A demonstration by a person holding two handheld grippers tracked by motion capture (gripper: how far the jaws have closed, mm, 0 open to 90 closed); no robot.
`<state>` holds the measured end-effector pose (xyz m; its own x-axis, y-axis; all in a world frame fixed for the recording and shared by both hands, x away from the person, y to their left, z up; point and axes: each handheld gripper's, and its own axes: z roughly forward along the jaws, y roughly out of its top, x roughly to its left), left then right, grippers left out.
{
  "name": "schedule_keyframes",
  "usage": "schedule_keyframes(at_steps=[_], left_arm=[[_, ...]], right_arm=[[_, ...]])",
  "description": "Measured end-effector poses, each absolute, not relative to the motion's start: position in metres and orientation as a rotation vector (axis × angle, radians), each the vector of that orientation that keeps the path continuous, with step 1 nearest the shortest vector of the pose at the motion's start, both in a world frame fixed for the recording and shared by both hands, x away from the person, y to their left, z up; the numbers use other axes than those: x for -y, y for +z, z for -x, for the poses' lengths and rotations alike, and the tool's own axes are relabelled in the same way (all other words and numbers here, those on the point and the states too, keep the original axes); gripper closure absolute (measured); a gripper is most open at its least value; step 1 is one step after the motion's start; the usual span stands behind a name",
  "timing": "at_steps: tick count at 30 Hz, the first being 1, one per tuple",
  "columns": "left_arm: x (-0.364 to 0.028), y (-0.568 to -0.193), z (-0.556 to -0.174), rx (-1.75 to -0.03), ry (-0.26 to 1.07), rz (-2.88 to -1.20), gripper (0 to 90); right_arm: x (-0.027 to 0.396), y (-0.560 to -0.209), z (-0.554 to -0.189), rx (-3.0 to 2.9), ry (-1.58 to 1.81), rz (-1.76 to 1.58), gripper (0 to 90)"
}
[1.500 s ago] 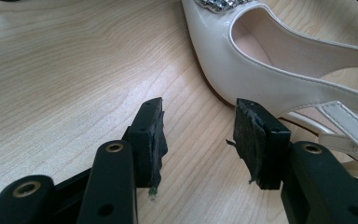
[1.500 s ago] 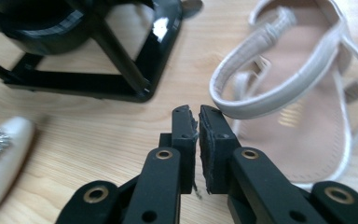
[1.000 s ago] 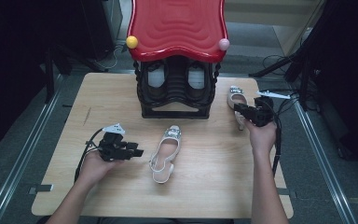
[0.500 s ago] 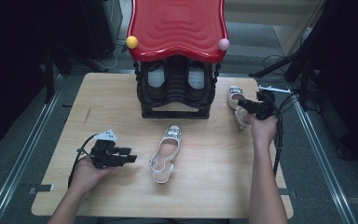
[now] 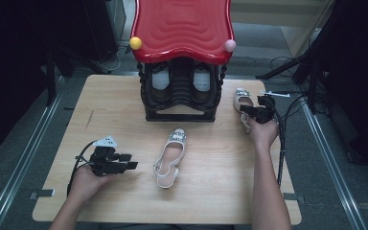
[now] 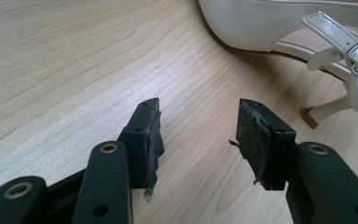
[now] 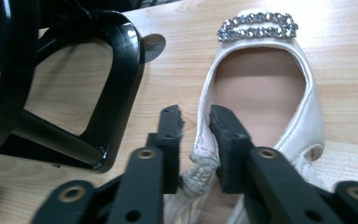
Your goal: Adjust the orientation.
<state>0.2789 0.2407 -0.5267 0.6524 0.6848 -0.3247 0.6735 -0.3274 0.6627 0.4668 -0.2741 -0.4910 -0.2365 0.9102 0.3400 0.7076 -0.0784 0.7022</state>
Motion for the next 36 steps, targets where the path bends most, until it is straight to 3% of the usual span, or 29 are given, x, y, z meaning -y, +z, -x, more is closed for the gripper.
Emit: schedule_keyframes(at_steps=[5,36], left_arm=[[-0.238,-0.527,-0.279,-1.045,0.020,-2.070,49.7],[-0.229,-0.519,-0.293,-1.007,-0.009,-2.038,47.7]], right_arm=[[0.279,-0.491,-0.467,-1.918,1.249,-1.827,82.6],[0.275,-0.448,-0.412,-1.928,1.419,-1.770,83.6]])
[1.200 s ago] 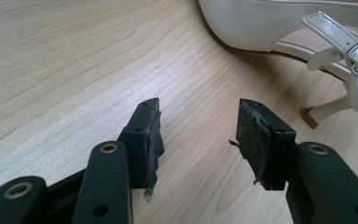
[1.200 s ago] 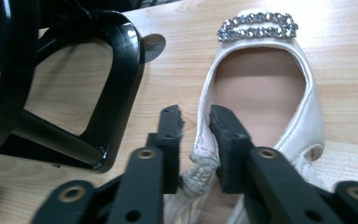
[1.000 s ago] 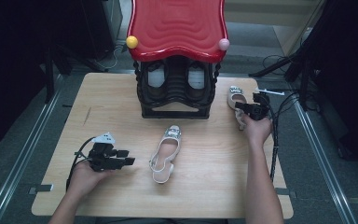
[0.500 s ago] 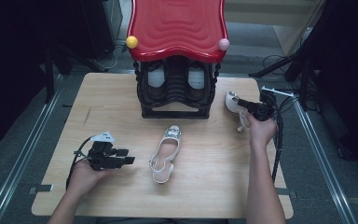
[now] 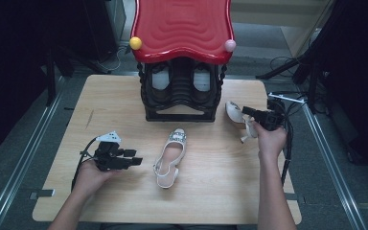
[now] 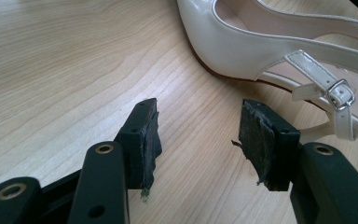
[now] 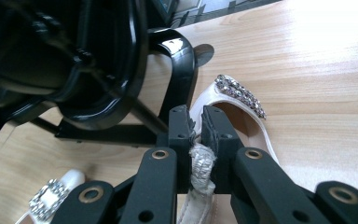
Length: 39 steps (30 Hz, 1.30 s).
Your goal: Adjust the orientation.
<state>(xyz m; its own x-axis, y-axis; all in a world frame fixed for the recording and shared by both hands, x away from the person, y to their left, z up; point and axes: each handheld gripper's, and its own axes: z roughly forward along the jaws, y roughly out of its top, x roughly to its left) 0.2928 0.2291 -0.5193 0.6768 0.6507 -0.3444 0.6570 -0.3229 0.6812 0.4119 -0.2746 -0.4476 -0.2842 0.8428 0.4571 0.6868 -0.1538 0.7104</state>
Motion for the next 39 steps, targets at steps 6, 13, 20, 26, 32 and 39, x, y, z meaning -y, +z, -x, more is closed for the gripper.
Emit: schedule_keyframes(at_steps=[6,13,20,26,32,39], left_arm=[[-0.220,-0.518,-0.299,-0.979,-0.024,-2.044,48.0],[-0.211,-0.515,-0.307,-0.944,-0.037,-2.045,48.0],[-0.206,-0.515,-0.312,-0.933,-0.042,-2.035,48.1],[-0.204,-0.516,-0.313,-0.926,-0.036,-2.035,48.1],[-0.204,-0.516,-0.313,-0.927,-0.035,-2.031,48.2],[-0.203,-0.516,-0.313,-0.924,-0.035,-2.041,48.3]], right_arm=[[0.277,-0.436,-0.389,-1.921,1.440,-1.735,83.6],[0.276,-0.437,-0.362,-1.937,1.448,-1.730,83.6],[0.264,-0.437,-0.337,-1.987,1.448,-1.685,83.6],[0.247,-0.442,-0.322,-2.046,1.466,-1.631,83.6],[0.227,-0.455,-0.315,-2.143,1.433,-1.610,83.6],[0.206,-0.466,-0.302,-2.246,1.397,-1.561,83.4]])
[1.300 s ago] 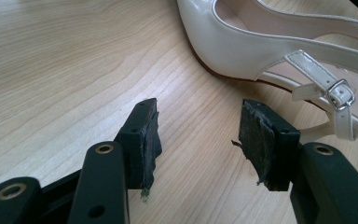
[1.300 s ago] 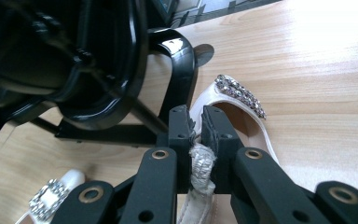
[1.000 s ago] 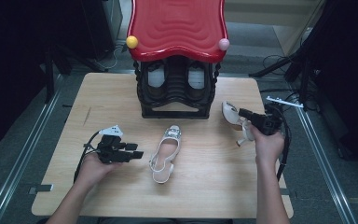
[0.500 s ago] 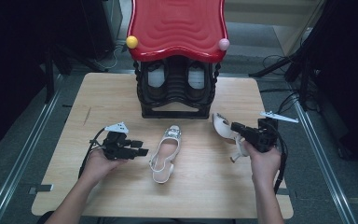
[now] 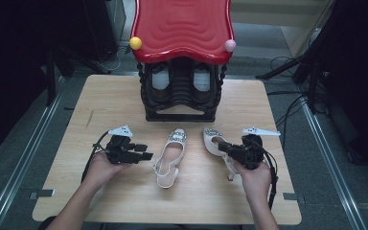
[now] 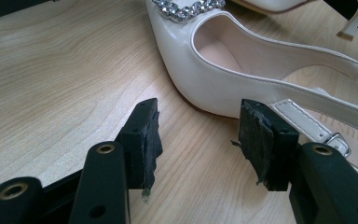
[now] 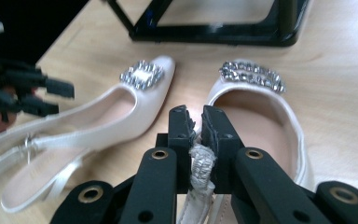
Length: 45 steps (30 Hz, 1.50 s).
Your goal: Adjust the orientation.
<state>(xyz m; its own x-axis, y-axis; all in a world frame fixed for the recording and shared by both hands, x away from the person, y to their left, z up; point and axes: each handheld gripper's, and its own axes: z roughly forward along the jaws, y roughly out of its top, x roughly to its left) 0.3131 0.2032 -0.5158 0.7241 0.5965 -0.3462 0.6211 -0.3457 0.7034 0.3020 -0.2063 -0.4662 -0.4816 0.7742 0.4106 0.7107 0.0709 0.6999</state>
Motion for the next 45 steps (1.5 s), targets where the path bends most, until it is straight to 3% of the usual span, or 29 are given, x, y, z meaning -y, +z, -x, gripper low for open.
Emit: schedule_keyframes(at_steps=[14,33,40,45], left_arm=[[-0.201,-0.517,-0.313,-0.918,-0.041,-2.055,48.2],[-0.194,-0.518,-0.312,-0.899,-0.049,-2.083,48.3],[-0.194,-0.518,-0.311,-0.904,-0.048,-2.081,48.3],[-0.192,-0.518,-0.311,-0.900,-0.050,-2.088,49.5]], right_arm=[[0.175,-0.491,-0.295,-2.420,1.423,-1.546,83.4],[0.137,-0.494,-0.289,-2.502,1.449,-1.453,83.1],[0.143,-0.485,-0.287,-2.450,1.516,-1.377,75.4],[0.159,-0.473,-0.287,-2.398,1.498,-1.343,79.6]])
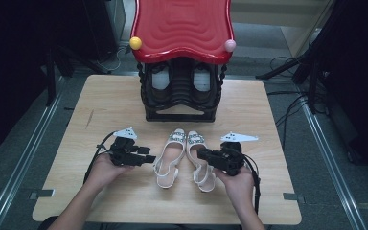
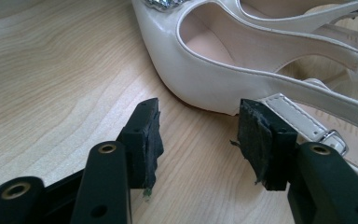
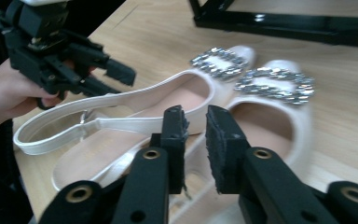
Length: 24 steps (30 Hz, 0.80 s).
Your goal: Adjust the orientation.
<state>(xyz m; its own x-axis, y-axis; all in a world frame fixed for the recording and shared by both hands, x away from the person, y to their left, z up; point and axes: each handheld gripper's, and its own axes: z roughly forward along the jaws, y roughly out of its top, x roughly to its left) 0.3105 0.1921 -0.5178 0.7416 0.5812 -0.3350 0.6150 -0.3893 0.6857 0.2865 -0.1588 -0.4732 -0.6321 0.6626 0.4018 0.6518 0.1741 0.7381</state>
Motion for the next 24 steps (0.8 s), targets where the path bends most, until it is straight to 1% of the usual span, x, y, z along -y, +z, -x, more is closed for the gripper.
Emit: schedule_keyframes(at_steps=[4,6,7,10,14,17,24], left_arm=[[-0.189,-0.518,-0.309,-0.908,-0.051,-2.107,55.2],[-0.186,-0.518,-0.309,-0.923,-0.056,-2.121,60.1],[-0.185,-0.519,-0.310,-0.930,-0.066,-2.128,64.0],[-0.177,-0.523,-0.309,-0.928,-0.066,-2.163,69.9],[-0.170,-0.525,-0.309,-0.919,-0.076,-2.186,72.0],[-0.171,-0.526,-0.310,-0.925,-0.083,-2.177,71.7],[-0.171,-0.527,-0.309,-0.926,-0.096,-2.172,71.7]], right_arm=[[0.176,-0.474,-0.291,-2.375,1.464,-1.373,89.3],[0.183,-0.478,-0.294,-2.384,1.417,-1.401,90.0],[0.186,-0.481,-0.296,-2.396,1.380,-1.410,90.0],[0.191,-0.491,-0.298,-2.435,1.265,-1.413,90.0],[0.195,-0.509,-0.304,-2.497,1.158,-1.469,90.0],[0.193,-0.517,-0.308,-2.531,1.173,-1.497,90.0],[0.188,-0.517,-0.307,-2.528,1.155,-1.498,90.0]])
